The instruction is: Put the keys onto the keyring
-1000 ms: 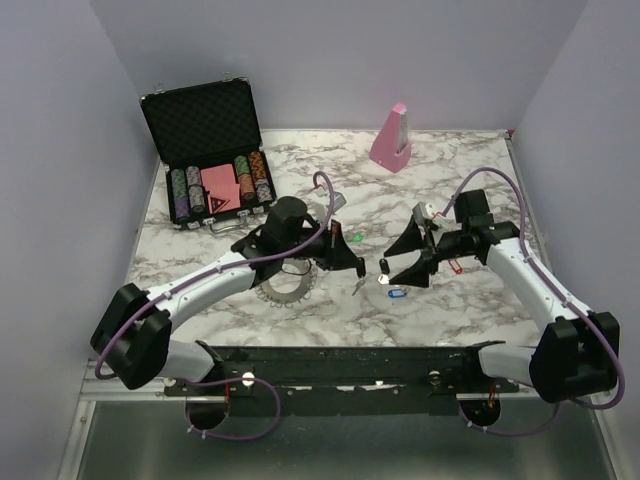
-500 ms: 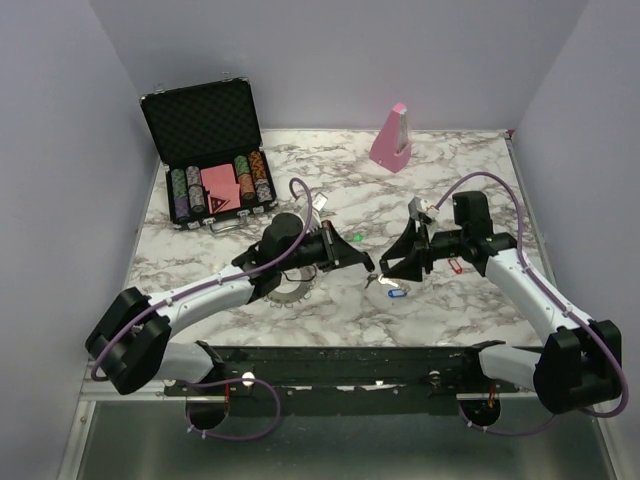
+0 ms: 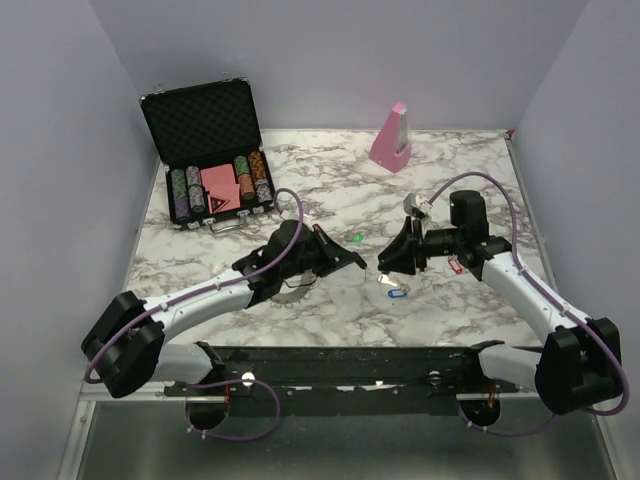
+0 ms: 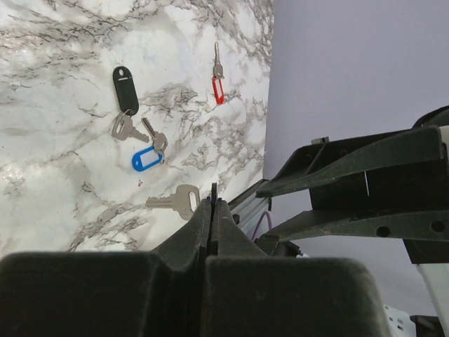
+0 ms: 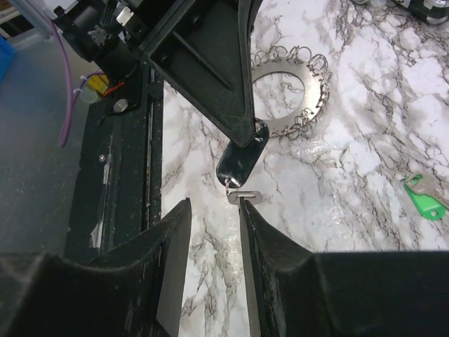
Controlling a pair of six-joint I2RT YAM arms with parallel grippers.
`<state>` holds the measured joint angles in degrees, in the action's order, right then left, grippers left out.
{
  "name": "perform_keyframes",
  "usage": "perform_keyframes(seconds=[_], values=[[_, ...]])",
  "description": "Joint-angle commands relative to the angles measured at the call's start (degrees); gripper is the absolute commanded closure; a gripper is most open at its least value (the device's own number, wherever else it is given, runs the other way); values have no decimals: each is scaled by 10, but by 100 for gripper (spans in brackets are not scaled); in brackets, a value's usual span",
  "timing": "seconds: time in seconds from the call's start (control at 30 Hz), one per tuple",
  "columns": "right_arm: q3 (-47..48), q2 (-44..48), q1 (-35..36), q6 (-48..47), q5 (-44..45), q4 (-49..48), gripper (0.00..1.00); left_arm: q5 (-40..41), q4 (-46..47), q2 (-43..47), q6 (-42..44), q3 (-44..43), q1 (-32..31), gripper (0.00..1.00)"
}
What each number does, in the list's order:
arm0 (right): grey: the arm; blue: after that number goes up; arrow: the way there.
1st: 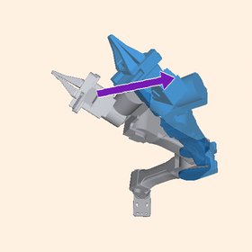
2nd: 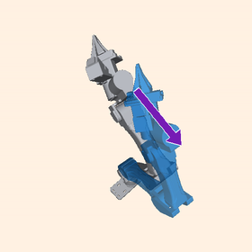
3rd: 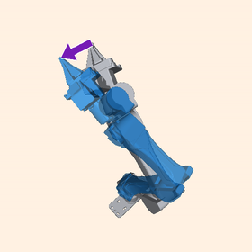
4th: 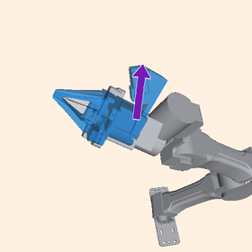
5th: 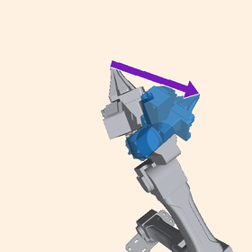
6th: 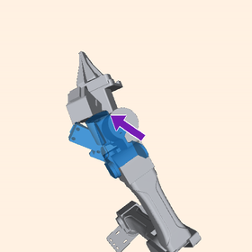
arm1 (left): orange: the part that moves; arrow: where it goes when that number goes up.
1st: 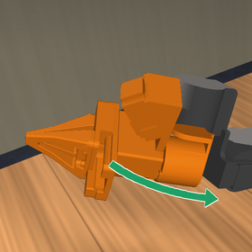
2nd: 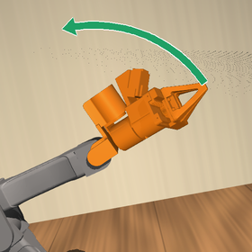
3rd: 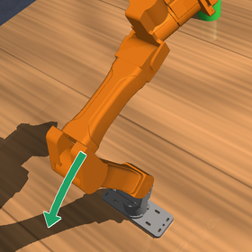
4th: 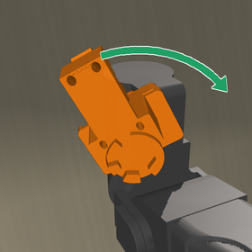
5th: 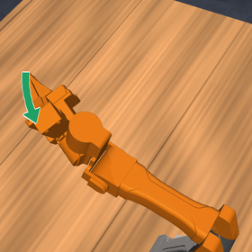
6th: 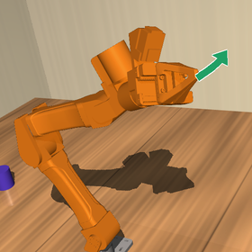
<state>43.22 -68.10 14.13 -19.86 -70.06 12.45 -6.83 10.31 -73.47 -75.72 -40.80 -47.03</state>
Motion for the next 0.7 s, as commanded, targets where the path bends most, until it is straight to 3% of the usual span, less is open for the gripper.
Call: perform_keyframes(seconds=[0.0,0.67], values=[[-11,-3,17,18,20,-29,59,37,-13,16,-26,-17,-7,100],[-13,-27,58,-28,76,-6,67,43,23,10,-51,-5,-16,100]])
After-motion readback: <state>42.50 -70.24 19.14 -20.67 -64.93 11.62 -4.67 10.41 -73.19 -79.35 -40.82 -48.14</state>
